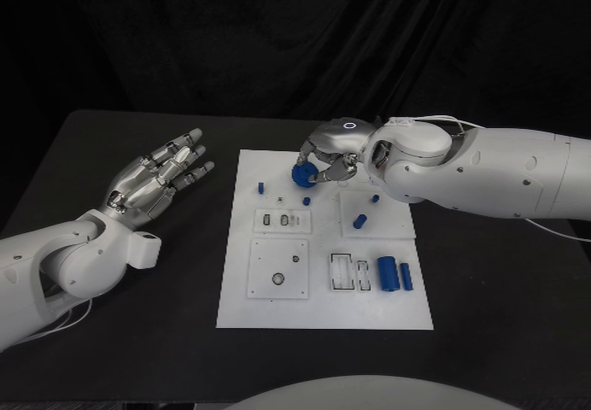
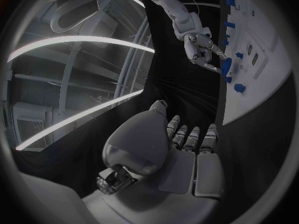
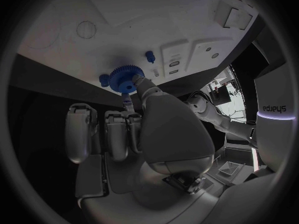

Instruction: Assemble the parts on the task board

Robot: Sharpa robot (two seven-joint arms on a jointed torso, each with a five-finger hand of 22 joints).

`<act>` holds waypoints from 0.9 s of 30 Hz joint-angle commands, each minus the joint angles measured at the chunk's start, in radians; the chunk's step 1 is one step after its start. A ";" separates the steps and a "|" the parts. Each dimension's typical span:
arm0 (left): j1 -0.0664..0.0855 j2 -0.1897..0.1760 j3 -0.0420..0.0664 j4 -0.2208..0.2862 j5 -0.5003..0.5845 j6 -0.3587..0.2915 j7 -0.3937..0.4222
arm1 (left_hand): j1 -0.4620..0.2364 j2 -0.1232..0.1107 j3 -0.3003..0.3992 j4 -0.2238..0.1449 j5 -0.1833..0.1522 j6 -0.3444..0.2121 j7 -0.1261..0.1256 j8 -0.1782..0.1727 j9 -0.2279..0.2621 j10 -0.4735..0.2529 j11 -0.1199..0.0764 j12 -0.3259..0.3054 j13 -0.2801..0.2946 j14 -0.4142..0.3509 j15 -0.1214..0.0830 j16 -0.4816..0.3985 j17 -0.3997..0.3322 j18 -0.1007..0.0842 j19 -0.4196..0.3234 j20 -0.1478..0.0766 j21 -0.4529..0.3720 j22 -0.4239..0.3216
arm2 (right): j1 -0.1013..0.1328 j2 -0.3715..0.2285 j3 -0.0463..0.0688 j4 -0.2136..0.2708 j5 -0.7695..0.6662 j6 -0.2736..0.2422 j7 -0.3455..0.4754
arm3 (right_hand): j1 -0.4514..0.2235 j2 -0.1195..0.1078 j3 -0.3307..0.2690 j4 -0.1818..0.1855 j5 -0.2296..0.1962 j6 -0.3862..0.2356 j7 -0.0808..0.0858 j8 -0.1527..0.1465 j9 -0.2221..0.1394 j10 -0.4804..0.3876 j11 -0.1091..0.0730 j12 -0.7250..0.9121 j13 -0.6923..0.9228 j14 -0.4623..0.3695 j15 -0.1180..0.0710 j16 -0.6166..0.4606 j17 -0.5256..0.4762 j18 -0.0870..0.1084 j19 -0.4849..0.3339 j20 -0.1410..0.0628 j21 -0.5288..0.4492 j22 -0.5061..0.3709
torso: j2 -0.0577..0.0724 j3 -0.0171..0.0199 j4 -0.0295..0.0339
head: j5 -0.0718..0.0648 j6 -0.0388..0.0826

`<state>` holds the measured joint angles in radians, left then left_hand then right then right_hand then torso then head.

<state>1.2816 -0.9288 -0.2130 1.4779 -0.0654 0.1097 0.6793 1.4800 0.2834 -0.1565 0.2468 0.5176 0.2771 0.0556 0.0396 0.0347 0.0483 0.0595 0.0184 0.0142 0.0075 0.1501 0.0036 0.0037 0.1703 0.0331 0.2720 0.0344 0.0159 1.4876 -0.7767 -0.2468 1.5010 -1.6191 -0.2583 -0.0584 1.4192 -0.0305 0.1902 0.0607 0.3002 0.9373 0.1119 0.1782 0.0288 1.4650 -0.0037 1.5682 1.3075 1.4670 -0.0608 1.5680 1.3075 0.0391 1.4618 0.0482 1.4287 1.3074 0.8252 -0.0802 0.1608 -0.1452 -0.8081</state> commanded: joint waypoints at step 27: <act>-0.001 0.009 0.001 -0.006 0.004 0.024 0.035 | 0.010 0.001 0.008 -0.003 0.005 -0.007 0.001 -0.002 0.001 -0.004 0.001 -0.007 -0.001 0.000 0.011 0.000 -0.001 0.010 -0.001 0.007 -0.002 -0.001 | -0.022 0.078 0.001 -0.094 -0.007 0.047 0.023 | -0.024 -0.014 0.023 0.014 -0.081 -0.223 -0.035 -0.116 0.222 0.106 -0.005 0.003 0.263 0.071 -0.005 -0.064 0.180 0.028 -0.049 0.001 -0.087 0.101 | -0.001 0.0017 -0.0041 | 0.004 -0.006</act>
<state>1.2816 -0.9220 -0.2130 1.4710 -0.0654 0.1191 0.6793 1.4800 0.2834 -0.1524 0.2427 0.5176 0.2771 0.0556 0.0396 0.0346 0.0483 0.0594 0.0184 0.0145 0.0076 0.1575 0.0036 0.0039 0.1703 0.0330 0.2719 0.0345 0.0160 1.4689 -0.6982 -0.2461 1.4080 -1.6200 -0.2165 -0.0440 1.3986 -0.0357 0.2129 0.0716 0.2238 0.7212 0.0743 0.0668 0.2511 1.4632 -0.0018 1.5682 1.3075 1.4670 -0.0607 1.5059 1.3075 0.0551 1.4203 0.0466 1.3461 1.3073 0.8248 -0.0785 0.1573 -0.1426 -0.8137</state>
